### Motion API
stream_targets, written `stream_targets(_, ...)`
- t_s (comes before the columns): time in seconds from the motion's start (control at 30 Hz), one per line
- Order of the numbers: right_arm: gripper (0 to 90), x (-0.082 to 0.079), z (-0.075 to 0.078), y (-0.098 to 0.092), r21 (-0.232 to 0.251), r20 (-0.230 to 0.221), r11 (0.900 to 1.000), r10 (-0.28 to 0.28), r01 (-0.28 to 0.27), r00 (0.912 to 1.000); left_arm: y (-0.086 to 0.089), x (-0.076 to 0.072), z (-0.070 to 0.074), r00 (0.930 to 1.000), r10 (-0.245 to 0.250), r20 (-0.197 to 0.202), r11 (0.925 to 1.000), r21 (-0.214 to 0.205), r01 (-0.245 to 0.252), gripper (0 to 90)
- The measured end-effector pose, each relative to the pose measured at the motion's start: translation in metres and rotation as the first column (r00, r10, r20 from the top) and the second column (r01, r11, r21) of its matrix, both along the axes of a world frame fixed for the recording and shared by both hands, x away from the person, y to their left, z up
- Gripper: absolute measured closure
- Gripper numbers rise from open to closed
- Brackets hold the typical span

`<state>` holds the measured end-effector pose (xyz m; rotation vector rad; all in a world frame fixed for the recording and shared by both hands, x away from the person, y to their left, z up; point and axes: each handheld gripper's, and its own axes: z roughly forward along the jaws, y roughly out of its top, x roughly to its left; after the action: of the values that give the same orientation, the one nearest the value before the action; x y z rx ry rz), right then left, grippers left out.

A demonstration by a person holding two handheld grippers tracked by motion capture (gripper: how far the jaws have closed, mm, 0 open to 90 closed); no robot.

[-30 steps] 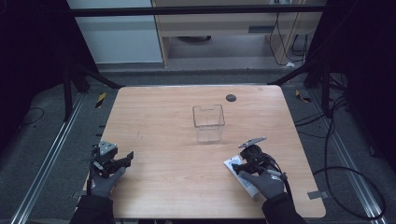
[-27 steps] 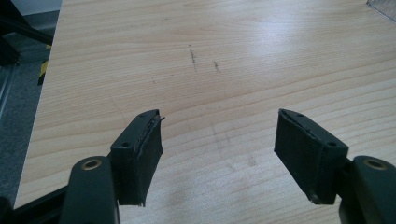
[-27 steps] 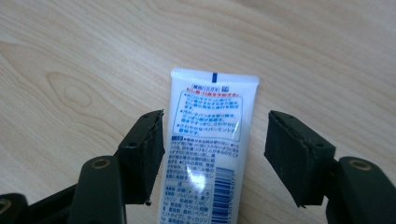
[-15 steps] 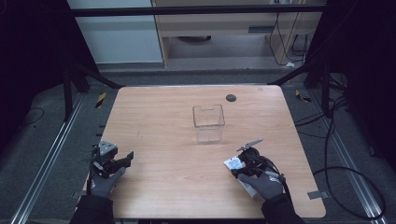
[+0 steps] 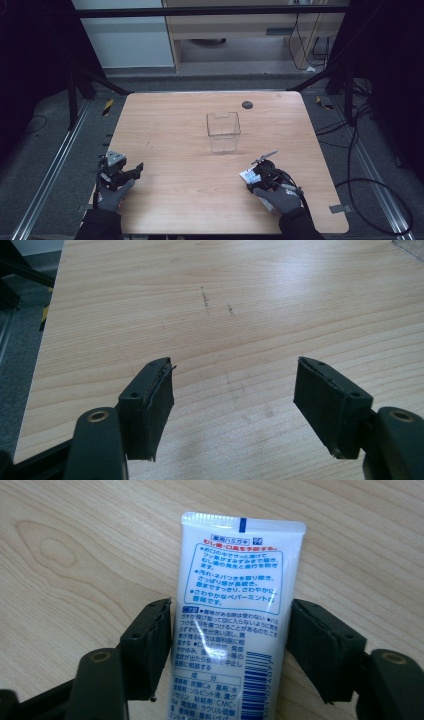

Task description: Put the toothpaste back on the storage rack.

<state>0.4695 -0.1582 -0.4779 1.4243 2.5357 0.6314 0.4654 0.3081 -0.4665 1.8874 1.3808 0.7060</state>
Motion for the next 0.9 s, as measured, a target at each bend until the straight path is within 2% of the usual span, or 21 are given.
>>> stream_targets(0.2,38.2,0.000,0.001,0.001,-0.011,0.001,0.9999,-0.004,0.004,1.0000,0.000,0.000,0.000,1.0000,0.000,0.000,1.0000,0.000,0.000,31.1)
stream_targets(0.37,43.6,-0.001,0.003,0.003,-0.017,-0.016,0.9998,-0.001,0.001,0.9999,0.000,0.000,0.000,1.0000,0.001,-0.001,1.0000,-0.001,-0.001,31.1)
stream_targets(0.4,49.2,-0.001,0.006,0.002,-0.015,-0.022,0.9999,-0.004,0.004,0.9997,0.000,0.000,0.000,1.0000,0.002,0.000,1.0000,-0.002,-0.002,31.2)
stream_targets(0.5,54.0,-0.002,0.008,0.000,-0.009,-0.020,0.9999,0.005,-0.006,0.9998,0.000,0.000,0.000,1.0000,0.002,-0.002,1.0000,-0.001,-0.002,31.2)
stream_targets(0.53,59.1,-0.003,0.011,-0.001,-0.003,-0.020,1.0000,0.004,-0.004,0.9998,0.000,0.000,0.000,1.0000,0.000,-0.003,1.0000,-0.001,0.000,31.2)
stream_targets(0.67,67.4,-0.005,0.018,-0.006,0.006,-0.022,1.0000,0.007,-0.007,0.9997,0.000,0.000,0.000,1.0000,0.001,-0.002,1.0000,-0.001,-0.001,31.2)
stream_targets(0.77,70.1,-0.006,0.021,-0.009,0.014,-0.022,0.9998,0.013,-0.013,0.9997,0.001,0.000,0.000,1.0000,0.003,-0.001,1.0000,-0.002,-0.003,31.2)
stream_targets(0.87,72.1,-0.008,0.027,-0.013,0.041,-0.012,0.9992,-0.002,0.003,0.9999,0.000,0.000,0.000,1.0000,0.001,-0.002,1.0000,-0.001,-0.001,31.2)
stream_targets(0.9,72.9,-0.009,0.032,-0.016,0.065,0.007,0.9979,0.000,0.000,1.0000,0.000,0.000,0.000,1.0000,0.001,-0.002,1.0000,0.000,-0.001,31.2)
